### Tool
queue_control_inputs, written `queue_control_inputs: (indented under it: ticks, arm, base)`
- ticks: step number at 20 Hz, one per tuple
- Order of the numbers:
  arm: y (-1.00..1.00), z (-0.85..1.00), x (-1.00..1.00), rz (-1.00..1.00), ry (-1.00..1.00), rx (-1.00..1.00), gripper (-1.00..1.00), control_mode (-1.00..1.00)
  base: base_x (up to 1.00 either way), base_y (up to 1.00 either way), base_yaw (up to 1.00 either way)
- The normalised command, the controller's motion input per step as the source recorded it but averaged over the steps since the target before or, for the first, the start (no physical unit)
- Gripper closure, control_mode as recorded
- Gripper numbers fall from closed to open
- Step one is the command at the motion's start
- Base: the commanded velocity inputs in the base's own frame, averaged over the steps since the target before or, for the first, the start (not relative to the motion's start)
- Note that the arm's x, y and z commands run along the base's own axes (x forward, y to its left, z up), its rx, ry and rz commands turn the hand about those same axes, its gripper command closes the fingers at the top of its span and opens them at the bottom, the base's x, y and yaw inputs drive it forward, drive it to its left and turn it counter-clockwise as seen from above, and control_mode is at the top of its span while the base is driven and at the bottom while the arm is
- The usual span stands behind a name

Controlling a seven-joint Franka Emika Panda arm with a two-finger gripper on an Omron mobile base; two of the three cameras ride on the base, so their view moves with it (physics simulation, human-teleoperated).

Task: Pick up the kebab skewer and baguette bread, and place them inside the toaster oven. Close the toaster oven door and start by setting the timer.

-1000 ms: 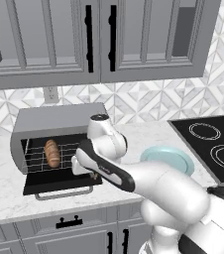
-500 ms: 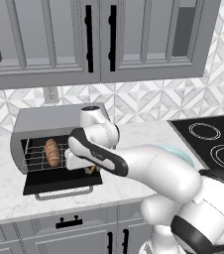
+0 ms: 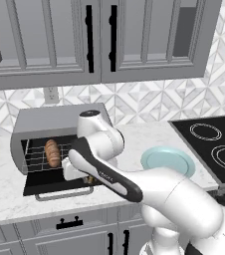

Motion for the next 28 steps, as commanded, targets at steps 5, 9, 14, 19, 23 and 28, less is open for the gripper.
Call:
queue_control_inputs:
  ticks: [5,9,14,19,23,28]
  arm:
    - [0.08,0.18,-0.07,0.02,-0.02,0.0,1.0,-1.0]
    - [-0.15,0.08,0.08,0.17,0.0,0.0,1.0,-1.0]
    - [-0.3,0.02,0.2,0.31,0.0,-0.02,1.0,-1.0]
    - [-0.17,0.0,0.66,0.29,0.0,-0.01,1.0,-1.0]
    - [0.0,0.0,0.65,0.22,0.01,0.0,1.0,-1.0]
    - [0.08,0.0,0.54,0.17,0.01,0.0,1.0,-1.0]
  base:
    - [0.0,0.0,0.0]
    - [0.0,0.0,0.0]
    - [0.0,0.0,0.0]
    - [0.0,0.0,0.0]
    - [0.0,0.0,0.0]
    - [0.0,0.0,0.0]
